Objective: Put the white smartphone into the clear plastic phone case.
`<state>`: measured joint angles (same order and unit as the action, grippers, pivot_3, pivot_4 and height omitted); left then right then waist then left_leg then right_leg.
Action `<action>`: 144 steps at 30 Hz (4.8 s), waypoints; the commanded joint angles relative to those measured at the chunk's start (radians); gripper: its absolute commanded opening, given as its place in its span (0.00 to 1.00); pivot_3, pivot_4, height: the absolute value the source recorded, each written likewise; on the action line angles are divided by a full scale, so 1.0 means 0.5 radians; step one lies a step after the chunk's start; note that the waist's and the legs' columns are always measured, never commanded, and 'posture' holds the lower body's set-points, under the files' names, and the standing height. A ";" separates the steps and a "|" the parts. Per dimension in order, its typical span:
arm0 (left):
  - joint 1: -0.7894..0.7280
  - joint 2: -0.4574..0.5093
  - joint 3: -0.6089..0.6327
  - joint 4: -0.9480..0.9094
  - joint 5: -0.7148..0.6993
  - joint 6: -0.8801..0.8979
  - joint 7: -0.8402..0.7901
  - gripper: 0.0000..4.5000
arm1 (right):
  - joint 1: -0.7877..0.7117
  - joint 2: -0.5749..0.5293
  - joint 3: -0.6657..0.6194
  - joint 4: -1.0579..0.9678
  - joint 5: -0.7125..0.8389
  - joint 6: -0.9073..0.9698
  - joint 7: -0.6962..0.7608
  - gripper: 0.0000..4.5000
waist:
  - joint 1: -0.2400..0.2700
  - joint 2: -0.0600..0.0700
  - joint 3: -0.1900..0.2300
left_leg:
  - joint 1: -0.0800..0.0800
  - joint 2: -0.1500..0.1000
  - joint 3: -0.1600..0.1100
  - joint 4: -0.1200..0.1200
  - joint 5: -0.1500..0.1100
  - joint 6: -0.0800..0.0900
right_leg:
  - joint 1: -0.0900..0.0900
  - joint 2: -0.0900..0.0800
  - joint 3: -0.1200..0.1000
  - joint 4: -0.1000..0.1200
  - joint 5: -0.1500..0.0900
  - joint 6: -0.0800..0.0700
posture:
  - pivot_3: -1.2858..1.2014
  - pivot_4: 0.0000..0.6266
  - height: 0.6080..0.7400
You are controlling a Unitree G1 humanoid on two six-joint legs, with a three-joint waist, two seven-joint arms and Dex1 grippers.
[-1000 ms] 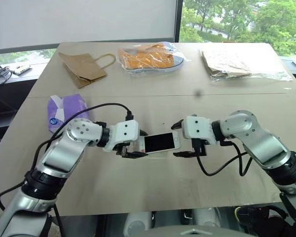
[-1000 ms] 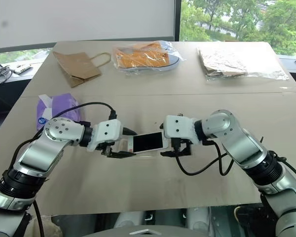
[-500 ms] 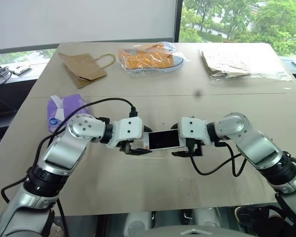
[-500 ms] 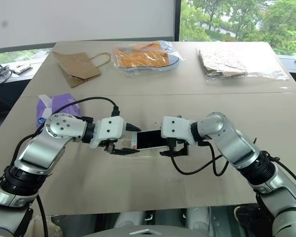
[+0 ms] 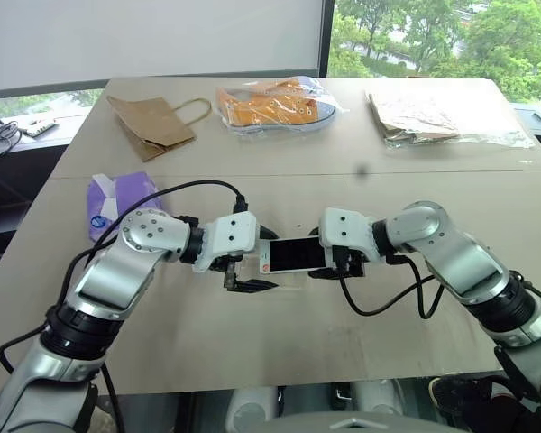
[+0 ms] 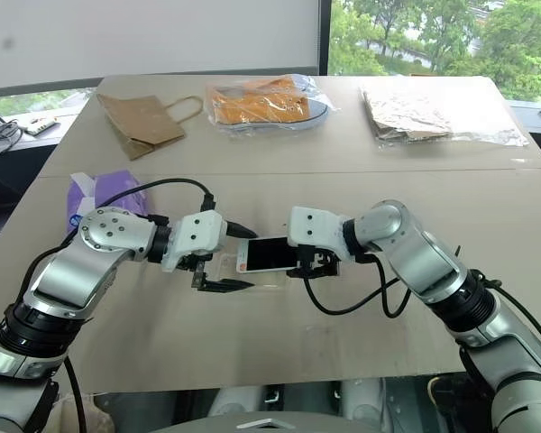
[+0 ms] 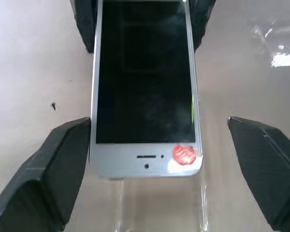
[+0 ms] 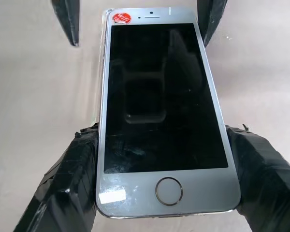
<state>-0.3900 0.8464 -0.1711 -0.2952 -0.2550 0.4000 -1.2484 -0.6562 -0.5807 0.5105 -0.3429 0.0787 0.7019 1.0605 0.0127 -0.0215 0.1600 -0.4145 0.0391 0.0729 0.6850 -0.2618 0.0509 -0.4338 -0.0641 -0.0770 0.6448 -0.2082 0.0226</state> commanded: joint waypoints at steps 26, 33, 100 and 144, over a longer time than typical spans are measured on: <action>0.749 0.078 0.562 0.146 -0.246 0.103 0.316 0.45 | -0.047 -0.033 0.157 0.093 -0.200 -0.239 0.026 0.68 | -0.001 0.002 0.001 | 0.001 0.001 0.001 -0.001 0.000 -0.001 | 0.000 -0.002 -0.001 -0.001 0.000 -0.001 | 0.52 0.24 1.00; 0.800 0.094 0.561 0.152 -0.202 0.023 0.315 0.00 | -0.057 0.019 0.185 0.157 -0.248 -0.247 0.053 0.68 | -0.002 0.002 0.001 | 0.001 0.001 0.000 -0.001 0.000 -0.001 | 0.000 -0.002 -0.002 0.000 0.000 -0.001 | 0.52 0.24 1.00; 0.854 -0.061 0.326 0.028 -0.106 -0.076 0.491 0.00 | 0.329 -0.218 -0.100 -0.162 0.094 -0.043 -0.035 0.02 | 0.004 0.004 0.001 | 0.001 -0.001 -0.001 -0.002 -0.001 0.001 | 0.001 -0.009 -0.006 -0.002 -0.004 -0.008 | 0.52 0.24 1.00; 1.180 -0.013 0.963 -0.112 -0.594 0.094 0.401 0.00 | -0.274 0.682 0.352 0.982 -0.157 -0.522 0.045 0.02 | -0.056 0.008 0.002 | 0.002 0.001 -0.003 -0.006 0.004 -0.008 | 0.000 -0.009 -0.009 0.000 0.000 -0.002 | 0.52 0.24 1.00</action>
<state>0.1974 0.8323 0.2765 -0.3088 -0.5448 0.4510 -1.0534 -0.7961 -0.2354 0.6557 0.1401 0.0101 0.4359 1.0487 -0.0155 -0.0176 0.1609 -0.4134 0.0393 0.0714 0.6821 -0.2597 0.0469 -0.4335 -0.0687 -0.0815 0.6446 -0.2082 0.0217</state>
